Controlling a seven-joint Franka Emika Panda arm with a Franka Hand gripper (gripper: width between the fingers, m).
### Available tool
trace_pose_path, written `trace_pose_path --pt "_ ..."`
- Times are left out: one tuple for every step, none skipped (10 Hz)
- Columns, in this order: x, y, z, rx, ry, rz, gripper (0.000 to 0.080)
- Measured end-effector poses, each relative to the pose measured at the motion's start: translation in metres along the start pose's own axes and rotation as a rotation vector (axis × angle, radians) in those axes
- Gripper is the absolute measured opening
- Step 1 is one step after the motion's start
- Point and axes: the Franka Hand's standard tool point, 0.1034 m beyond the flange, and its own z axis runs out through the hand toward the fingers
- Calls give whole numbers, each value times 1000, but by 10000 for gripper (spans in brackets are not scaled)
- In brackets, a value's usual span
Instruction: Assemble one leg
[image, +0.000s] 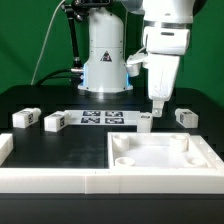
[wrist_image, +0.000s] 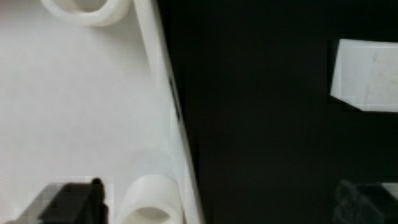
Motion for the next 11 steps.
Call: trace_pose_path --pt "1 0 0 2 1 114 648" --pt "2 -3 1 -1 11 244 648" --pt "4 -15 6 -3 22 465 648" --pt "8 -23 8 7 16 571 648" --pt "14 -28 10 19 21 688 648" --pt "21 -35 12 29 21 813 648" --pt "30 -41 13 37 26 917 648" --pt "37 -45 14 45 43 1025 648" --pt "37 -45 14 54 46 1086 648" --pt "37 -45 14 57 46 1139 648" --pt "38 -48 16 62 55 1171 648"
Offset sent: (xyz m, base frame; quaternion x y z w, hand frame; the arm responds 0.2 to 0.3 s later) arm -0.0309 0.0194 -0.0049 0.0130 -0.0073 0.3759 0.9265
